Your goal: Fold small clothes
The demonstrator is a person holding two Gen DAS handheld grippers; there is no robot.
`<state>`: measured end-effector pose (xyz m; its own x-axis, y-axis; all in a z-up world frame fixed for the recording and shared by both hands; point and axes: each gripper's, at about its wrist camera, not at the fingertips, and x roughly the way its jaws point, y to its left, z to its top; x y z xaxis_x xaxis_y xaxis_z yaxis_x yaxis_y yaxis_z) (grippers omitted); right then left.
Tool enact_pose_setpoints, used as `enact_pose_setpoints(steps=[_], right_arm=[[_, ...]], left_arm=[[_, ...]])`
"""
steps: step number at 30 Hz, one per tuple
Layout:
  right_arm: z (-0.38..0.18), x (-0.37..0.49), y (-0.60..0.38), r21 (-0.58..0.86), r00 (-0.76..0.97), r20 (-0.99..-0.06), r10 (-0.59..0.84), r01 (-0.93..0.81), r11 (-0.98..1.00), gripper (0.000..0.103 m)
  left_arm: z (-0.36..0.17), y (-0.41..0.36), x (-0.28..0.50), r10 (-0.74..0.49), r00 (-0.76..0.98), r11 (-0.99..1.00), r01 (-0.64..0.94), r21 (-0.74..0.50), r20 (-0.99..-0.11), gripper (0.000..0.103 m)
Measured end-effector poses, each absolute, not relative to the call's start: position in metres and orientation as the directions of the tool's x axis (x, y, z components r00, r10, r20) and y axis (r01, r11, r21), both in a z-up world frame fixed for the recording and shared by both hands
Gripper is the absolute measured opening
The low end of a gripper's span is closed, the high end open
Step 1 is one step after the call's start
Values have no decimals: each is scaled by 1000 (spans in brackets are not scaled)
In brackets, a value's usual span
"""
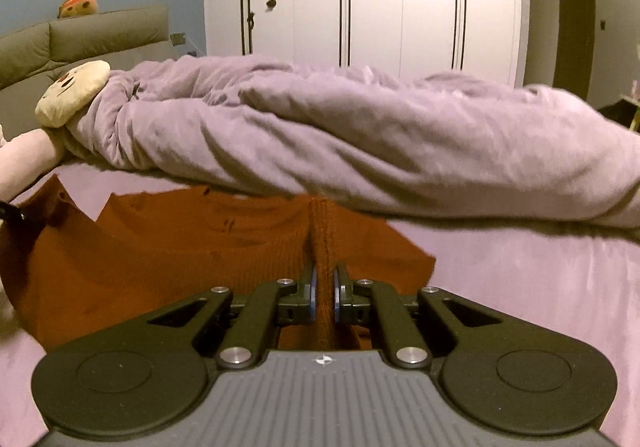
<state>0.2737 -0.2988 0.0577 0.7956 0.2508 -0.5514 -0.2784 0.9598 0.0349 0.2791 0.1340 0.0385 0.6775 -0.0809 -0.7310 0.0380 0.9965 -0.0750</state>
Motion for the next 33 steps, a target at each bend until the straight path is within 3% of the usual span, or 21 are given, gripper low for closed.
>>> enact_pose_setpoints(steps=[14,26,31,33], right_arm=[[53,361,-285,-101,851,-520,74,-147,984,5],[13,445,-273,-151,819,-572,-35,-64,987,6],[-10,446,-282,-165,777,-621,-100,-5,986,7],[-8,430,-291,-124,782,-620,-72,-7,992,14]], left_arm=[[31,125,369,-2,723,1000,-13,-16,-691,9],[-20,108,428,130,720,991,-89,96,-682,12],[-30,122,415,86,704,992,-126,-5,-705,38],[-29,128,397,52,706,993,-110,-37,-706,51]])
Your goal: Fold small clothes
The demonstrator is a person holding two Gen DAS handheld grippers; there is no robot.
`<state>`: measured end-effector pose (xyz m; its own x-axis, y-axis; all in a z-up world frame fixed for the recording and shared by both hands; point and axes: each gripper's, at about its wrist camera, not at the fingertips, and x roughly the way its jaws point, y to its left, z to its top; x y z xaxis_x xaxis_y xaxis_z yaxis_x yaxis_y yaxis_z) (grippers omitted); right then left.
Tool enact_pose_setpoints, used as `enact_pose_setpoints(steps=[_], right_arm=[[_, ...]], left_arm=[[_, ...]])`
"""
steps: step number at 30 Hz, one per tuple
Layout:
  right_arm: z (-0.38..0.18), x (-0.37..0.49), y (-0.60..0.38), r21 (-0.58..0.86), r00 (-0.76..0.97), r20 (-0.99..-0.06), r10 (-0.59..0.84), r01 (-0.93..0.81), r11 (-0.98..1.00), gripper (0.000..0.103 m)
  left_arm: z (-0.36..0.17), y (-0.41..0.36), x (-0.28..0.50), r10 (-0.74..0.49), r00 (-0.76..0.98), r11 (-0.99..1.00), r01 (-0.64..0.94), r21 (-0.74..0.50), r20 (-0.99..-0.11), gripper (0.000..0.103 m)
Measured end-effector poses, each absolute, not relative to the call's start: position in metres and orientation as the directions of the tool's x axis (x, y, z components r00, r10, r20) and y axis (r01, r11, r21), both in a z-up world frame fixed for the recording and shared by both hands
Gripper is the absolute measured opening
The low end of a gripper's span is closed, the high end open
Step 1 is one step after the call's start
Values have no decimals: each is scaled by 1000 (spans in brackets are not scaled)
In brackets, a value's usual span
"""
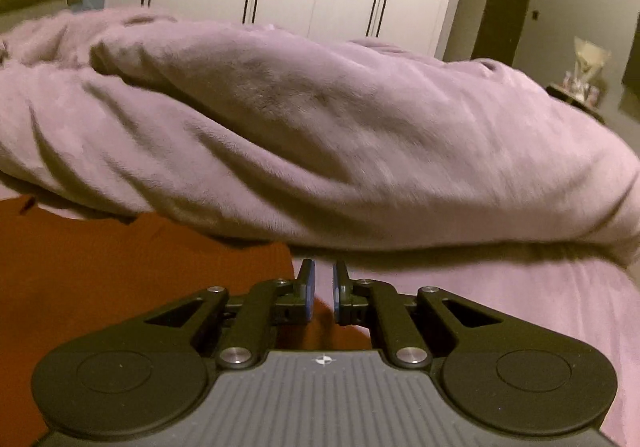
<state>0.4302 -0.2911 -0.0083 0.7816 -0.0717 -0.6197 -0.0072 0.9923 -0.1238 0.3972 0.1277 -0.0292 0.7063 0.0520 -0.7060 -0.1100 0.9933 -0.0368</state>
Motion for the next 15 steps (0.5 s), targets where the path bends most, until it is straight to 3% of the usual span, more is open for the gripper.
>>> enact_pose_setpoints(steps=[3,6,12,14,15], right_arm=[[-5,395,-304,-96,785,-618,-46,-18,995,32],[-5,352,-316,-51,782,-623,1,-42,998,44],[-16,329,-324,58,728,-680,86,-64,996,43],[-16,329,-326,86,724,-683,97,-53,995,36],[-15,330,-323,63,723,-686,78,-48,997,23]], left_arm=[[-30,132,367,-25,701,996,-46,-80,-713,66],[-36,133,340,-67,675,993,-24,-113,-735,67],[-46,130,315,-99,634,990,-15,-140,-767,60],[-44,131,314,-100,635,987,-32,-155,-766,51],[-43,131,315,-98,634,987,-35,-155,-767,44]])
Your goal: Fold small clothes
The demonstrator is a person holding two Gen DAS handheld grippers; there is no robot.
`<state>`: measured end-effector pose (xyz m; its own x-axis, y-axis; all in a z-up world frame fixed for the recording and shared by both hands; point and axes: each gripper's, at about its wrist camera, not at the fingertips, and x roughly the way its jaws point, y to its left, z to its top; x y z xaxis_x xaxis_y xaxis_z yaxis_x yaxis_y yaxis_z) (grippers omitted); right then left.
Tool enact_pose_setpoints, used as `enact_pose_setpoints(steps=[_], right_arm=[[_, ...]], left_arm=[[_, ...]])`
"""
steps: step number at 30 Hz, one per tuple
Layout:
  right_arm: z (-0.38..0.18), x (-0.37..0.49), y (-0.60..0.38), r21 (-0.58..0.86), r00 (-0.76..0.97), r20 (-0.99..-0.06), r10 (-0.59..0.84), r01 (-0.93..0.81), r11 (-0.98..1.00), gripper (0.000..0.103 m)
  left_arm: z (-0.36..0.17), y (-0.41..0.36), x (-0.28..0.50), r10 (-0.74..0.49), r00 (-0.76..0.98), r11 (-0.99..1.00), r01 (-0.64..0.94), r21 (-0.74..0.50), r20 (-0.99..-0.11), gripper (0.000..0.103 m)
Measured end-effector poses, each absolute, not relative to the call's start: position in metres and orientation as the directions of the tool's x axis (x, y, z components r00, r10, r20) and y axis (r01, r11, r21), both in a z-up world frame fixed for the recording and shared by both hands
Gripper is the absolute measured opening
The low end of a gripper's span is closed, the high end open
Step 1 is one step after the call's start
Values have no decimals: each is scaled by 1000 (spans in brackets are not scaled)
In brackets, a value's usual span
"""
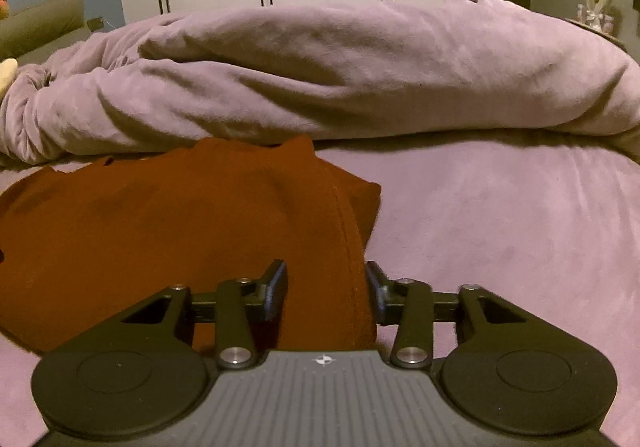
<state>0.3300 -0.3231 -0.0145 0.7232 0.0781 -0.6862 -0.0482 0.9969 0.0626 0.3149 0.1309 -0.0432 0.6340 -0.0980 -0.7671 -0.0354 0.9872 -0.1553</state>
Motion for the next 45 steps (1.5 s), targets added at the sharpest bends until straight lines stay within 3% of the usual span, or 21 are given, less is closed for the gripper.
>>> enact_pose_setpoints(steps=[1,3,6,14,18,20,23,27,34,37,41,43,45], right_arm=[[-14,331,-319,33,724,-688,55,-45,998,12],[-13,333,-311,-5,721,-692,34,-52,999,7],[-11,330,-300,-99,738,-675,-22,-62,993,6],[-12,335,-292,-241,759,-639,-124,-45,969,6],[-36,344,-292,-293,713,-683,-159,-68,954,6],[-38,346,-292,-283,696,-702,-152,-77,956,7],[-21,339,-293,-252,731,-672,-122,-70,965,18],[0,333,-281,-229,808,-583,-81,-68,971,21],[-5,369,-207,-118,813,-562,151,-260,958,21],[-16,390,-169,-95,790,-562,246,-357,929,22],[-41,405,-141,-170,781,-565,267,-426,888,31],[-52,411,-145,-149,773,-578,261,-414,898,32],[-53,419,-154,-99,764,-590,263,-392,915,43]], left_arm=[[-43,130,315,-90,632,988,-39,-148,-770,41],[-41,126,314,-72,631,991,-41,-126,-772,29],[-38,126,314,-44,633,994,-48,-96,-773,20],[-41,133,318,-17,637,995,-66,-77,-770,16],[-42,132,320,26,626,997,-74,-26,-779,35],[-32,136,317,26,636,997,-69,-24,-771,37],[-16,137,313,61,688,998,-57,30,-724,38],[-9,121,322,38,733,999,-31,22,-679,56],[-38,65,377,-32,735,999,49,6,-677,68],[-52,52,395,-6,767,997,53,53,-642,81],[-82,46,411,69,792,984,45,172,-606,97],[-87,50,415,56,795,990,34,137,-605,100],[-89,57,419,41,792,994,31,107,-609,103]])
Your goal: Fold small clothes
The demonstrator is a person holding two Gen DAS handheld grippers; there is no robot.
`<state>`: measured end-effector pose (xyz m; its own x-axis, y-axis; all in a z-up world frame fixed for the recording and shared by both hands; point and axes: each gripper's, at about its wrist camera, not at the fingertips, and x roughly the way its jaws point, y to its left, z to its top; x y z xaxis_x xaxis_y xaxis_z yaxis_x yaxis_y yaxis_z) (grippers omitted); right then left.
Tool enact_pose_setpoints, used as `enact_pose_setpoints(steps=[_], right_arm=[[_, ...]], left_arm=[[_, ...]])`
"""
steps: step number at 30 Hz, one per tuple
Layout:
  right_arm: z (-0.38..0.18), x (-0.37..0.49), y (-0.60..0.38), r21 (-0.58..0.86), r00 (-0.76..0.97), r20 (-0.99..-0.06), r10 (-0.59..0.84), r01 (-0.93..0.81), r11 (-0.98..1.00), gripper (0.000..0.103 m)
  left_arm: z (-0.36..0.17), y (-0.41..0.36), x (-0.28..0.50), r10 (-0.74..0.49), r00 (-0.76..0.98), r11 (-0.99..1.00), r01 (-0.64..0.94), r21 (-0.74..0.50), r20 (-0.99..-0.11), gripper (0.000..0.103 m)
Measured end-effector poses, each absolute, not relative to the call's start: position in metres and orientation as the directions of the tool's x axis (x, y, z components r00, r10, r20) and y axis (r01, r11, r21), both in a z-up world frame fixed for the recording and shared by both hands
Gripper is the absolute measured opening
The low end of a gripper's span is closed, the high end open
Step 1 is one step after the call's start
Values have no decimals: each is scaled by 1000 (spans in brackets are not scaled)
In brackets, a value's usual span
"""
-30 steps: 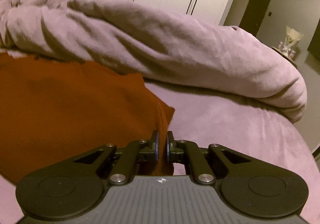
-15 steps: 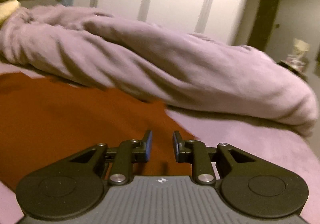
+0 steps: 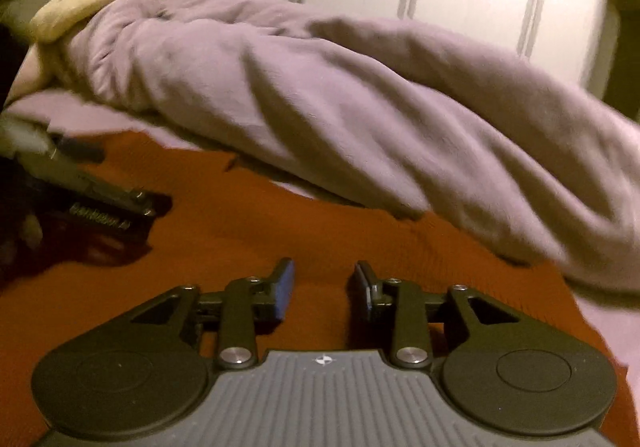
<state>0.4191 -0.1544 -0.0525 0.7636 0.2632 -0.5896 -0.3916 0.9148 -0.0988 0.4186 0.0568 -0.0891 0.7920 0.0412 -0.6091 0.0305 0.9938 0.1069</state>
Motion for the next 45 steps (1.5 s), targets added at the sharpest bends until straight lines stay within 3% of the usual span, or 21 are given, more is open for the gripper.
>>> enact_pose_setpoints(steps=[2,11,15,20,23,29,33,37,39,40,42,44,45], right_arm=[[-54,422,-166,-77,766,-592,250,-363,929,53],[-54,429,-227,-76,777,-606,170,-270,960,63],[-51,422,-255,-76,782,-603,158,-253,964,63],[-42,406,-284,-67,786,-603,134,-218,974,73],[-38,383,-294,-158,801,-597,34,-159,974,78],[-29,316,-314,-81,804,-595,15,-79,994,79],[-34,306,-323,-78,793,-609,-21,-33,996,80],[-22,310,-322,-253,764,-581,-280,157,955,80],[-14,304,-324,-231,754,-588,-292,189,954,80],[-10,295,-324,-176,761,-600,-248,177,968,80],[-8,278,-315,-147,774,-604,-191,127,981,80],[-11,259,-297,-190,785,-597,-165,61,980,75],[-13,251,-290,-203,791,-592,-152,35,978,67]], left_arm=[[-88,63,419,16,789,997,36,73,-614,103],[-83,68,412,21,793,993,53,103,-608,103],[-76,86,401,72,797,989,18,144,-600,103],[-62,134,367,204,782,975,-112,190,-589,103],[-57,159,337,250,748,968,-173,183,-615,102],[-45,170,288,-12,722,995,-60,-80,-691,102],[-54,163,294,-58,666,987,-75,-144,-744,101],[-56,163,299,-172,639,958,-68,-278,-750,97],[-60,162,301,-174,626,958,-70,-277,-760,83],[-62,164,305,-168,625,957,-81,-278,-763,82],[-61,167,310,-178,630,949,-94,-302,-755,70],[-59,167,318,-185,630,941,-107,-320,-754,48],[-59,167,321,-199,628,935,-108,-338,-752,34]])
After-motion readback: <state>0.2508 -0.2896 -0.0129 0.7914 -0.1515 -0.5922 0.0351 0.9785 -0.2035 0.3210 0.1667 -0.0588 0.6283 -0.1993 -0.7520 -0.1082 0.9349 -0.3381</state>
